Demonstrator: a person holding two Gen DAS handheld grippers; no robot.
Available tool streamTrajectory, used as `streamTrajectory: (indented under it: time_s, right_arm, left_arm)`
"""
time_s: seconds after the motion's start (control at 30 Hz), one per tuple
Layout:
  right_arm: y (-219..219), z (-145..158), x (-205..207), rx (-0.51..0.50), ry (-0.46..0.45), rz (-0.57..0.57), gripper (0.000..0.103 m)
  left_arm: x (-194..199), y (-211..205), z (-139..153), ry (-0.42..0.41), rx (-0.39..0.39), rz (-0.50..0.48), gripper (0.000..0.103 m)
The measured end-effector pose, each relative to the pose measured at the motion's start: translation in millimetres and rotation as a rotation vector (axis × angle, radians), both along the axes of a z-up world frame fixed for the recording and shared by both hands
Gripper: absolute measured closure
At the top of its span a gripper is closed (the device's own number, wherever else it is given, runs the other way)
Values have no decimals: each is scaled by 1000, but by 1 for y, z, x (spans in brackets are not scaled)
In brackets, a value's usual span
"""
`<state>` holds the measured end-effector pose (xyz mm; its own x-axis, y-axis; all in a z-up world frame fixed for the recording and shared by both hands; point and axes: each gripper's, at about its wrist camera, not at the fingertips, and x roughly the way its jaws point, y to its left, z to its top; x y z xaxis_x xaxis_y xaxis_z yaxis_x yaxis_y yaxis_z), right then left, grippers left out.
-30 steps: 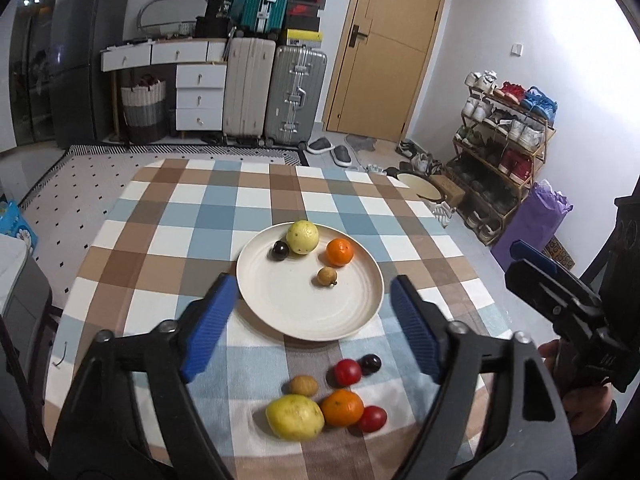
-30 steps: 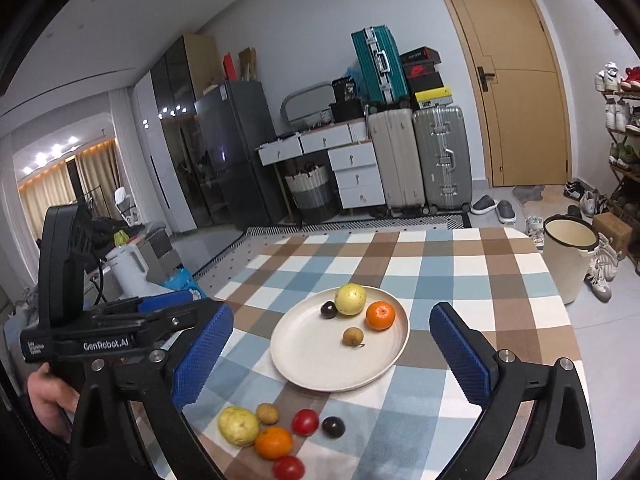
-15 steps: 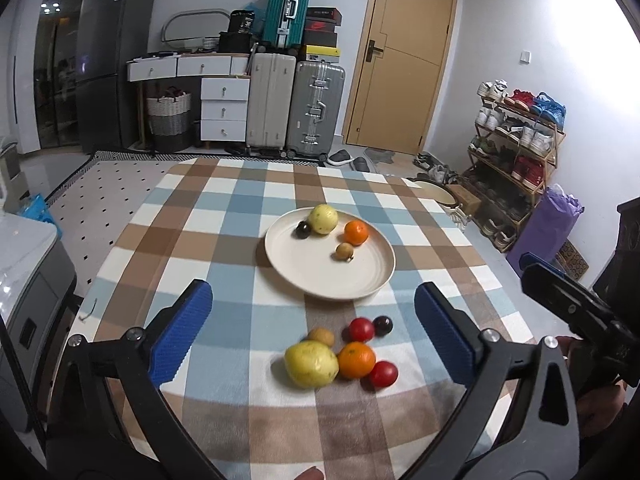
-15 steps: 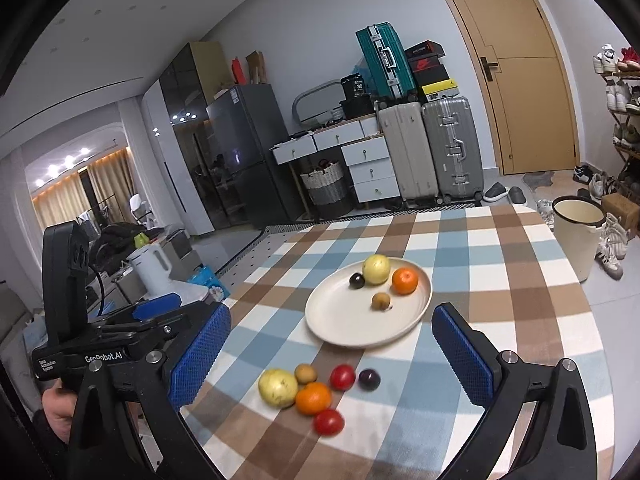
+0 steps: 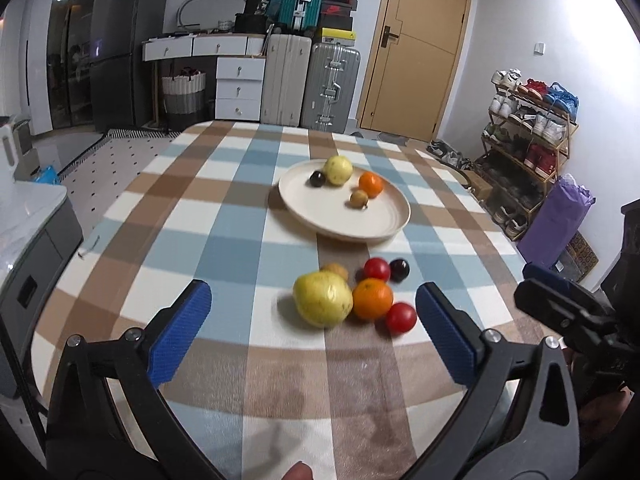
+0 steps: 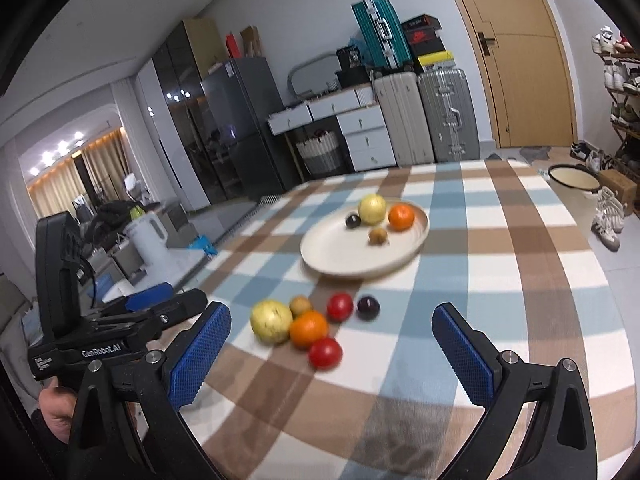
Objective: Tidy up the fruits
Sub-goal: 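Withdraw both tools from the plate toward the loose fruit group, then lower the right gripper onto the red tomato and close on it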
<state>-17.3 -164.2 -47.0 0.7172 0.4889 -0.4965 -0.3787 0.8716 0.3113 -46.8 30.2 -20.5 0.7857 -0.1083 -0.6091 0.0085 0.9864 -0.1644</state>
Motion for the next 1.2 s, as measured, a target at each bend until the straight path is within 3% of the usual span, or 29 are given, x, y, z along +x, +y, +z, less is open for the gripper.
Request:
streamTrajectory:
  time_s: [0.27,0.8,0.87,1.1,1.2]
  right_arm:
    - [11,-29,12,-29,100,13,0]
    - [37,-59,43,-59,184,57,3]
    - [39,-61,48,-67,198,62,13]
    - [51,-66,56,-83,231,103,26]
    - [56,-69,61,-86,253,122,43]
  left_arm:
    - [-3,9,-28,37,-24,11,1]
    - [12,34,-75,115,-112,26,1]
    - [14,36,-77,123,-126,25,1]
    - [17,41,-78,131,-150,21,1]
    - [19,43,-80,144,-163,25,1]
